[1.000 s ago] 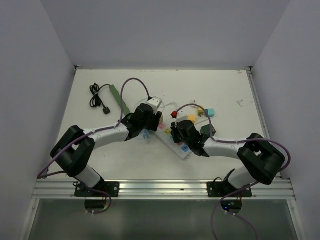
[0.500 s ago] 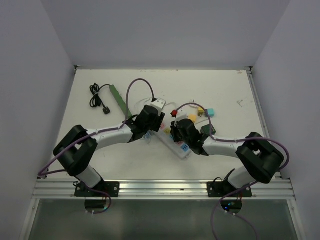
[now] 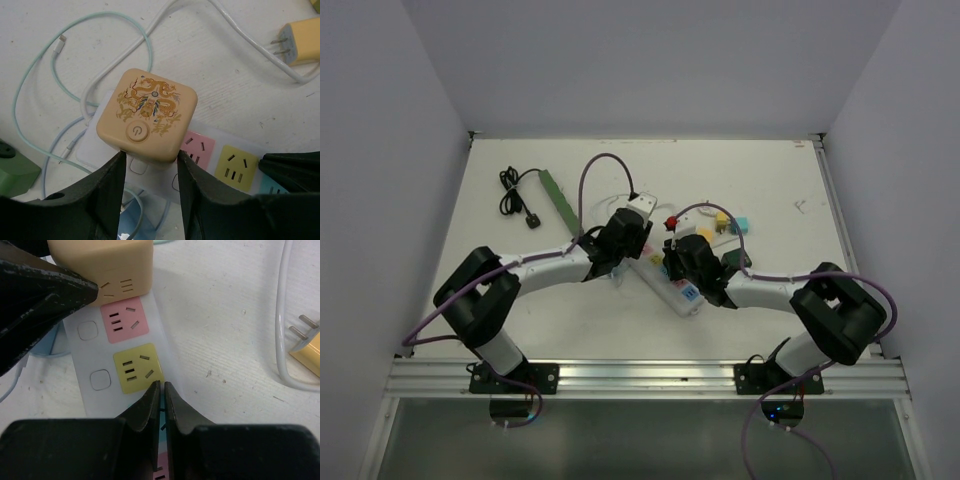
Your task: Pull the plug off the socket
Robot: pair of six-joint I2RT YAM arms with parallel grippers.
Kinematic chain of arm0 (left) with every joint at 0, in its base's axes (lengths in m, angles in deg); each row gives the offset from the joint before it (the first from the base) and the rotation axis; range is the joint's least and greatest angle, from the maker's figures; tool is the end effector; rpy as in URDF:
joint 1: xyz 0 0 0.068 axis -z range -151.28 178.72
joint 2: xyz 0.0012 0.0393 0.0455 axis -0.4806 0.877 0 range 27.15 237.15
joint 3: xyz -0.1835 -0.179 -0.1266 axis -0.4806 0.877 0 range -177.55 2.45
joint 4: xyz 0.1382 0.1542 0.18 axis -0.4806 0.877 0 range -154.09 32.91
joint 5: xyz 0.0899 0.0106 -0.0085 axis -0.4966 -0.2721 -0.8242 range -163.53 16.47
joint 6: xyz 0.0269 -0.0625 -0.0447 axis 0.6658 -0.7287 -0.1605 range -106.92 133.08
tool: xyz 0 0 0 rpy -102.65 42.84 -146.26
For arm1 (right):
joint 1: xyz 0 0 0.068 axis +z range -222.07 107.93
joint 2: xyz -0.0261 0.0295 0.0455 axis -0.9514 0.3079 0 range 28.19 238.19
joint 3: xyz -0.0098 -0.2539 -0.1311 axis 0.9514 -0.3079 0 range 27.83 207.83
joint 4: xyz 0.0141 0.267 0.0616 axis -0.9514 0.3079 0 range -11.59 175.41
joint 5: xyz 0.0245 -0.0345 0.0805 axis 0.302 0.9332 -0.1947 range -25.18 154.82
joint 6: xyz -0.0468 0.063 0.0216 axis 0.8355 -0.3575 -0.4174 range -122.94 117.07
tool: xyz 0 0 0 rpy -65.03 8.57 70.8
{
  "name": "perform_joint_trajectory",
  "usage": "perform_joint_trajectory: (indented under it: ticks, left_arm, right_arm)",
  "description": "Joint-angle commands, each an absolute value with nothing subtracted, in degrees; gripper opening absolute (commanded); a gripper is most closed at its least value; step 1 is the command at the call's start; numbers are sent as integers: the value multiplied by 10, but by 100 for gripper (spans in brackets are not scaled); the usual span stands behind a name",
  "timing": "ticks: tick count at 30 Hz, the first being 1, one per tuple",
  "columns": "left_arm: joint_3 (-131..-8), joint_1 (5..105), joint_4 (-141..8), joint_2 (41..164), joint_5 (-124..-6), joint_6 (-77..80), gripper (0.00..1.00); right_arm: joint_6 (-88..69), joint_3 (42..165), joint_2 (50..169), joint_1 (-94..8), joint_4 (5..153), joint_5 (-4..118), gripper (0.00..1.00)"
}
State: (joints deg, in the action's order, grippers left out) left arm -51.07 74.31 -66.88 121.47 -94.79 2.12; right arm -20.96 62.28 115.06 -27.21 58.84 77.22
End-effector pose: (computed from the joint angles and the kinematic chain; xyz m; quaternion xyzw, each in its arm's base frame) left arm 0.2885 -0.2579 0.1805 0.1857 0.8674 -0.0580 0.4579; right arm 0.2449 0.2222 0.1445 -0.1523 0.8612 0.1671 0.4552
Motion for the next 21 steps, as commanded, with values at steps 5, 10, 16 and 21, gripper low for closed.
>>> perform_joint_trajectory:
  ticks: [5,10,16,21]
  left_arm:
    - [-478,698,-753,1168,-892,8,8]
    - [-455,698,-776,1144,-878,25,49]
    - [-453,698,-774,1145,-883,44,99]
    - [-462,694,-777,1160,-841,75,100]
  right_arm:
    - [-207,609,1177,-275,679,755,11]
    - [-204,614,1184,-274,680,750,11]
    - [-202,615,1185,-276,680,746,12]
    - [-201,617,1187,-278,681,740,12]
